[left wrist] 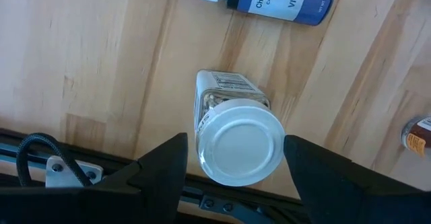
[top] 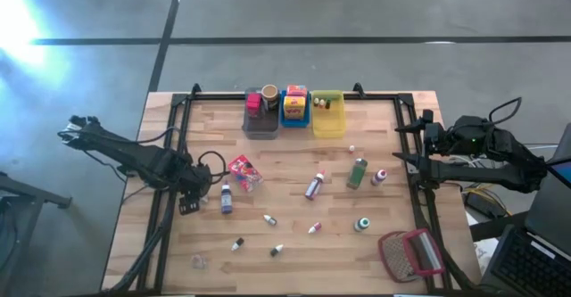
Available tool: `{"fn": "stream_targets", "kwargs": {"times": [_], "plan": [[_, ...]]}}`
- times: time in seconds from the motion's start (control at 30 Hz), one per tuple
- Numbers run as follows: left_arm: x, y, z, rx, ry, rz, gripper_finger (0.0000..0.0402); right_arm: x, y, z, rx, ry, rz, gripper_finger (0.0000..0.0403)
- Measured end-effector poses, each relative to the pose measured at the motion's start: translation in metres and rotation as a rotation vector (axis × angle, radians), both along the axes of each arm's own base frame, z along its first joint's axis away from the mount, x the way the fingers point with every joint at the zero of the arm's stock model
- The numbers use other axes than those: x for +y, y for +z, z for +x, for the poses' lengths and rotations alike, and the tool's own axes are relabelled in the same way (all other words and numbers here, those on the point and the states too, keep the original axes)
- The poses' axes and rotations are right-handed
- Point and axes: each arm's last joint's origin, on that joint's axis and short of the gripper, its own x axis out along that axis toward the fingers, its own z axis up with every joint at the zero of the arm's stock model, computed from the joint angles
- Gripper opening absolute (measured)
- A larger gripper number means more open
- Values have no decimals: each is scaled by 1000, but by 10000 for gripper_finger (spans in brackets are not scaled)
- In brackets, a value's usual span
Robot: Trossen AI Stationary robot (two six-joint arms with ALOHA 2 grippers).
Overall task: Pick & Place Kitchen Items
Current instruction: Put the white spice bottle into the black bin
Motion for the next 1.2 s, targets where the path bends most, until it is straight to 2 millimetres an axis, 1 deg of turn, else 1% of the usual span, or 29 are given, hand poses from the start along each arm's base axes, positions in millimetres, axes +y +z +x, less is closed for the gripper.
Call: {"fn": "stream_targets", "kwargs": {"times": [0.4, 0.5, 0.67, 0.77, 1.2], "plan": [[0, 0, 0, 1, 9, 0, 258, 0, 0, 0, 0, 0, 0, 364], [0, 0, 0, 3, 22, 0, 273, 0, 0, 0, 0, 0, 0, 364], [0, 0, 0, 1, 15, 1, 310, 0, 0, 0, 0, 0, 0, 364], [1, -2, -1, 9, 0, 19, 319, 0, 0, 0, 0, 0, 0, 364], [0, -1, 0, 2, -54, 12, 320, 0, 0, 0, 0, 0, 0, 364]]}}
